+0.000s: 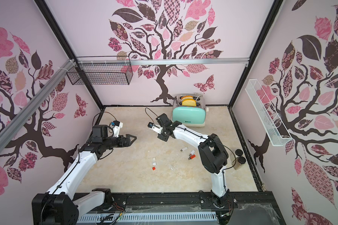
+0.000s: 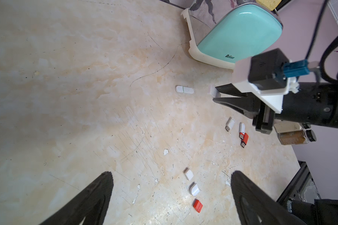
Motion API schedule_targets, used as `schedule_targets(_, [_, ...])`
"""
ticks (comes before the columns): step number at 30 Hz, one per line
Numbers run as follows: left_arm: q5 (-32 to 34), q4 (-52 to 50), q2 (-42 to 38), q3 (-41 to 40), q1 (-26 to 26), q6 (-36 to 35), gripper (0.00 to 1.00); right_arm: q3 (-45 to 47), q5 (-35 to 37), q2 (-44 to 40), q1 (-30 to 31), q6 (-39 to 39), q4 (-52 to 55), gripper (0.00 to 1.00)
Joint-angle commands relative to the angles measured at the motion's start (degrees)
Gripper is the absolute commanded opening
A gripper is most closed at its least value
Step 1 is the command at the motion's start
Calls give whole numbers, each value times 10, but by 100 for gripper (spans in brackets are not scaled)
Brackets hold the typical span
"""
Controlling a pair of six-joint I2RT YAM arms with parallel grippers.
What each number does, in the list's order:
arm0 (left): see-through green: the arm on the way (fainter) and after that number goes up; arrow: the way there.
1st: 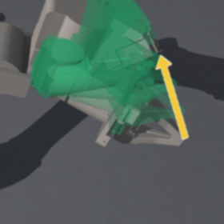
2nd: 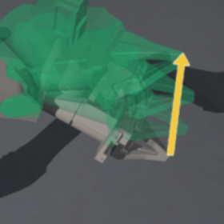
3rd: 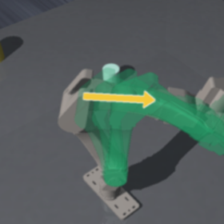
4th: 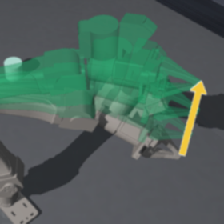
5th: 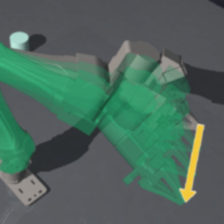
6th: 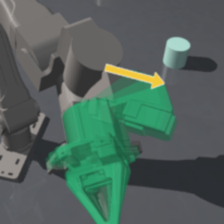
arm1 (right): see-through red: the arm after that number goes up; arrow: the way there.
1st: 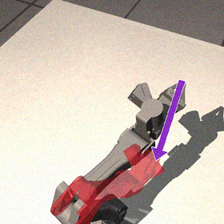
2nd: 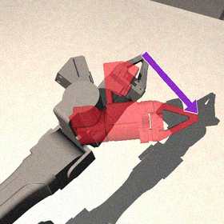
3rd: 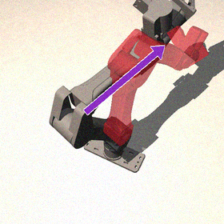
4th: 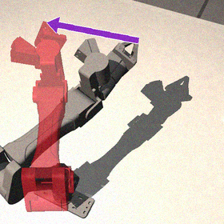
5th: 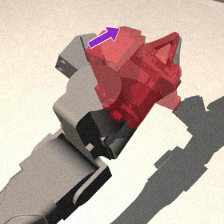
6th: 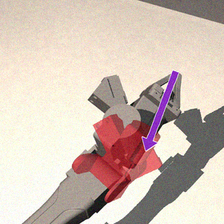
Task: Close the usb drive cover
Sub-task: Place the USB drive at the center of the board.
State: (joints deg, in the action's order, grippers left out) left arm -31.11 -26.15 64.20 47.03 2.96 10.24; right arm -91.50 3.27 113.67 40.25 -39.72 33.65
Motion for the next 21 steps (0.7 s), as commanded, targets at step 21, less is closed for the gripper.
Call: schedule_targets(21, [-1, 2, -11, -1, -4, -11, 98, -110, 23, 149, 5, -57, 120, 0])
